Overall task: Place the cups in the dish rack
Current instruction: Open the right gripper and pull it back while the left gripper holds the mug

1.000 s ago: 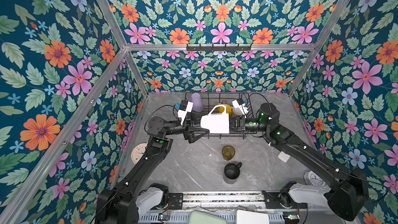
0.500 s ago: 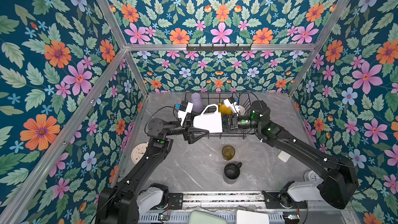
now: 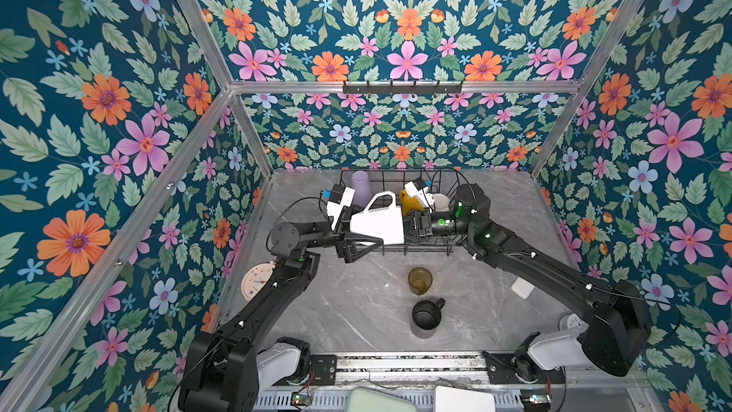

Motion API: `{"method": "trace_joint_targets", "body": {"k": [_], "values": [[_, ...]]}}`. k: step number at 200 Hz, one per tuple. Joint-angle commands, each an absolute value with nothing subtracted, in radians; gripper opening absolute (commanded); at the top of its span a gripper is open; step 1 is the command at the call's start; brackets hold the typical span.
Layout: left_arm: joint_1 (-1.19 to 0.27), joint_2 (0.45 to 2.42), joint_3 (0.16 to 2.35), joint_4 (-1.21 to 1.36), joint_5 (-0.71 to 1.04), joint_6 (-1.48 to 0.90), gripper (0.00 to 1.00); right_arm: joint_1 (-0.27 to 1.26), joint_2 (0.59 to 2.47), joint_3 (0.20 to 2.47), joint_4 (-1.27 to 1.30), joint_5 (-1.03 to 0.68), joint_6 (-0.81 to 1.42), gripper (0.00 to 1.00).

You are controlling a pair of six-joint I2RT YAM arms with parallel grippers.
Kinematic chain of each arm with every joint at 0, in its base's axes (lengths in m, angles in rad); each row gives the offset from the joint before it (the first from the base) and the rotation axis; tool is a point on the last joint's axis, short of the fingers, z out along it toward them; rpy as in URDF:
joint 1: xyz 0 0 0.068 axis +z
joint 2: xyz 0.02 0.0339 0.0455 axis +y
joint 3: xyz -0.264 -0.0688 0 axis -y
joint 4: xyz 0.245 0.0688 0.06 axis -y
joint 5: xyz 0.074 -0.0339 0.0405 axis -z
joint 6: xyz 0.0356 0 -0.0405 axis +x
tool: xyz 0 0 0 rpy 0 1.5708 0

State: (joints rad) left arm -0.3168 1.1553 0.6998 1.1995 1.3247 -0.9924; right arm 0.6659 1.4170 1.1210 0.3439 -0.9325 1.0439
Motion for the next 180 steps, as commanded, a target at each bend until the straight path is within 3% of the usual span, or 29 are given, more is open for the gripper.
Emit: {"method": "trace_joint_targets", "body": {"k": [1,44,74,94,117,180], "values": [[-0.319,1.161,0.703,1.318,1.349,-1.048,0.87,0.670,1.417,1.132,0.419,-0.934,1.043,0.00],[-0.319,1.169,0.704,1.340,1.347,-1.071,0.63,0.670,1.411,1.132,0.394,-0.922,1.034,0.00],[-0.319,1.170,0.709,1.339,1.347,-1.071,0.28,0.670,1.407,1.134,0.377,-0.908,1.027,0.00],[-0.319,1.172,0.714,1.336,1.345,-1.071,0.14,0.669,1.402,1.134,0.366,-0.899,1.026,0.00],[-0.317,1.172,0.724,1.325,1.345,-1.070,0.00,0.667,1.392,1.131,0.345,-0.885,1.019,0.11],[-0.307,1.129,0.747,1.102,1.296,-0.902,0.00,0.582,1.267,1.045,0.249,-0.815,0.984,0.50]]}}
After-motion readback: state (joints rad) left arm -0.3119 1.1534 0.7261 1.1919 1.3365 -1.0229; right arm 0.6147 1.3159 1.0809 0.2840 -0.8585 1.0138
